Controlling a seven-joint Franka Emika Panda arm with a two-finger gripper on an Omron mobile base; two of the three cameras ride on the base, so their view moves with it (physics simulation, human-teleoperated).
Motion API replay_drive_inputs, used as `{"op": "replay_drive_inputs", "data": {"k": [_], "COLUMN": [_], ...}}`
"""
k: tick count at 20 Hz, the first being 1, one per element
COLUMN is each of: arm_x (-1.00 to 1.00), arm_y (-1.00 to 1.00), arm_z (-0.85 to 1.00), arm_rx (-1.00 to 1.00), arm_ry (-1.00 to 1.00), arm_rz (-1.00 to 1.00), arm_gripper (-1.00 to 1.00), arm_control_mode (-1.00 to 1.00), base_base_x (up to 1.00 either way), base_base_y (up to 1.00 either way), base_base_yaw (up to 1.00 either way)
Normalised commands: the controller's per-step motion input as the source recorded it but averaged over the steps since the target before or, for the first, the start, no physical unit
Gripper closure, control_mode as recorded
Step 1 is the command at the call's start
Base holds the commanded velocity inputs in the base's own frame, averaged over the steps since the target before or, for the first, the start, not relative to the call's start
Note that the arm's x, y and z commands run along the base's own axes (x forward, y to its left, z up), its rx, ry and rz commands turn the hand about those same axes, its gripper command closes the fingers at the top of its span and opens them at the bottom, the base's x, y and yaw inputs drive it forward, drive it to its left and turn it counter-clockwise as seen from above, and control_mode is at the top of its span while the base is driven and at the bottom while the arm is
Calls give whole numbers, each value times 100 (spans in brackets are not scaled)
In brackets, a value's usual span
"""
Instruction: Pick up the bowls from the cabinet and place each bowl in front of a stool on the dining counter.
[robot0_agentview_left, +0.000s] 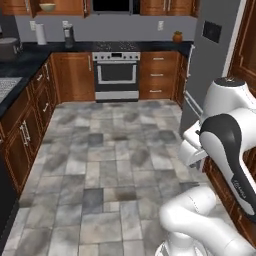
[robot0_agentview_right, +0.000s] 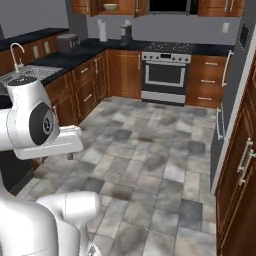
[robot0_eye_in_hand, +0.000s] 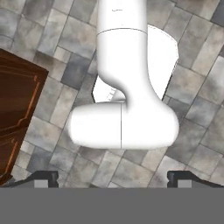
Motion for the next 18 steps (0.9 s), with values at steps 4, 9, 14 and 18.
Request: {"op": "replay_drive_inputs", "data": {"k": [4, 9, 14, 18], "arm_x": [0, 0, 0, 0], "arm_y": [0, 0, 0, 0], "arm_z": [0, 0, 0, 0], "arm_rx": [0, 0, 0, 0], "arm_ry": [0, 0, 0, 0], "arm_rz": [0, 0, 0, 0], "arm_gripper": [-100, -100, -100, -100], "arm_control_mode": [100, 100, 100, 100], "base_base_x": [100, 100, 94, 76], "base_base_y": [10, 55, 71, 61], "base_base_yaw": [7, 0, 0, 3]}}
